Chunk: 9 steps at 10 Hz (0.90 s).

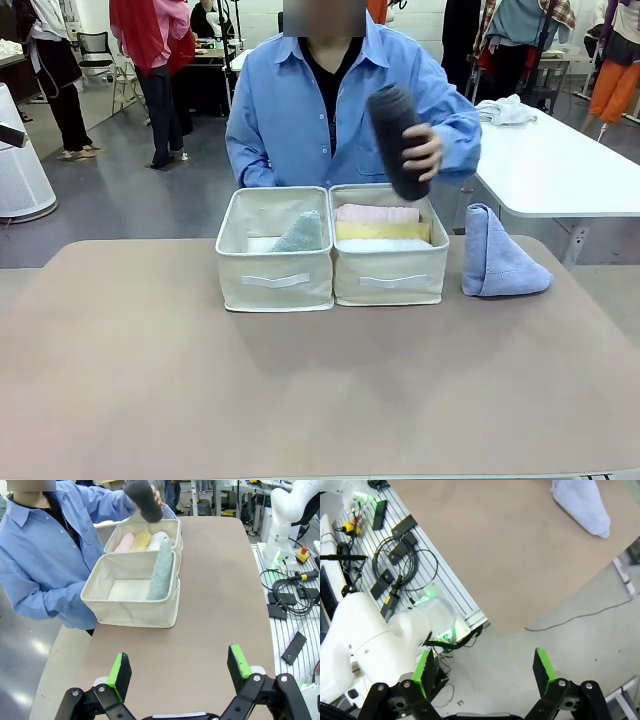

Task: Sort the towels based on their folding style.
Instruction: Pick up another triangle-folded towel from the table and place it in the left Fabric basket.

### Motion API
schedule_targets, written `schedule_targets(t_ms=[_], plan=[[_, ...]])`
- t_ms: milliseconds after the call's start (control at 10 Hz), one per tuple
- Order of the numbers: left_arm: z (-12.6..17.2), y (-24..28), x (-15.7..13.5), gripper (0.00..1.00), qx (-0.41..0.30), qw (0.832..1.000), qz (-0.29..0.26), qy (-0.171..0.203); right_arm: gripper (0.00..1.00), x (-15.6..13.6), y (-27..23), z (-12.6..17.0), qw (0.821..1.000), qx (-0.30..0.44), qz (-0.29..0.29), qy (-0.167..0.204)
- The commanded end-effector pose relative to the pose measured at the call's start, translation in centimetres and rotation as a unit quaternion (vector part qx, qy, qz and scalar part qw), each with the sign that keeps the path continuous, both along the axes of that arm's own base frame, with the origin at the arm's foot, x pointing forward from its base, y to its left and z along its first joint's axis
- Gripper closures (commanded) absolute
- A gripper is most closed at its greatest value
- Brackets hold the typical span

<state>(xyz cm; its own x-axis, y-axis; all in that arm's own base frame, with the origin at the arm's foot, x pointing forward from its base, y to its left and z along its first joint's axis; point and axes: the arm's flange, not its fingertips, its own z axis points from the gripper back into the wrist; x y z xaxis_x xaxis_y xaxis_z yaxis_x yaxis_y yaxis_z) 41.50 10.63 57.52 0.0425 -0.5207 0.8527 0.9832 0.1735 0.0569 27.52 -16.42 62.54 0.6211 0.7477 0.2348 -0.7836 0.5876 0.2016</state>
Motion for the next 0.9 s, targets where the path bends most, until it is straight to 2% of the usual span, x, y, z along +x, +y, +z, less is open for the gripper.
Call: schedule_targets(t_ms=[0,100,200,300,400,500,600,800], plan=[[0.1,0.1,-0.1,0.00,-0.002,1.000,0.000,-0.002,0.00,0.0,-0.1,-0.1,1.000,0.001,-0.001,0.000],[0.1,0.1,-0.1,0.00,-0.002,1.000,0.000,-0.002,0.00,0.0,0.0,0.0,1.000,0.000,0.000,0.000],[0.1,0.1,-0.1,0.00,-0.002,1.000,0.000,-0.002,0.00,0.9,1.7,0.8,0.990,-0.078,0.109,-0.047],[0.1,0.1,-0.1,0.00,-0.002,1.000,0.000,-0.002,0.00,3.0,3.8,1.5,0.974,-0.146,0.149,-0.085],[0.1,0.1,-0.1,0.00,-0.002,1.000,0.000,-0.002,0.00,5.9,5.7,1.6,0.966,-0.184,0.157,-0.091],[0.1,0.1,-0.1,0.00,-0.002,1.000,0.000,-0.002,0.00,8.8,7.6,1.3,0.960,-0.199,0.177,-0.089],[0.1,0.1,-0.1,0.00,-0.002,1.000,0.000,-0.002,0.00,11.2,9.3,0.4,0.948,-0.229,0.194,-0.108],[0.1,0.1,-0.1,0.00,-0.002,1.000,0.000,-0.002,0.00,15.3,13.0,-1.1,0.945,-0.186,0.225,-0.149]])
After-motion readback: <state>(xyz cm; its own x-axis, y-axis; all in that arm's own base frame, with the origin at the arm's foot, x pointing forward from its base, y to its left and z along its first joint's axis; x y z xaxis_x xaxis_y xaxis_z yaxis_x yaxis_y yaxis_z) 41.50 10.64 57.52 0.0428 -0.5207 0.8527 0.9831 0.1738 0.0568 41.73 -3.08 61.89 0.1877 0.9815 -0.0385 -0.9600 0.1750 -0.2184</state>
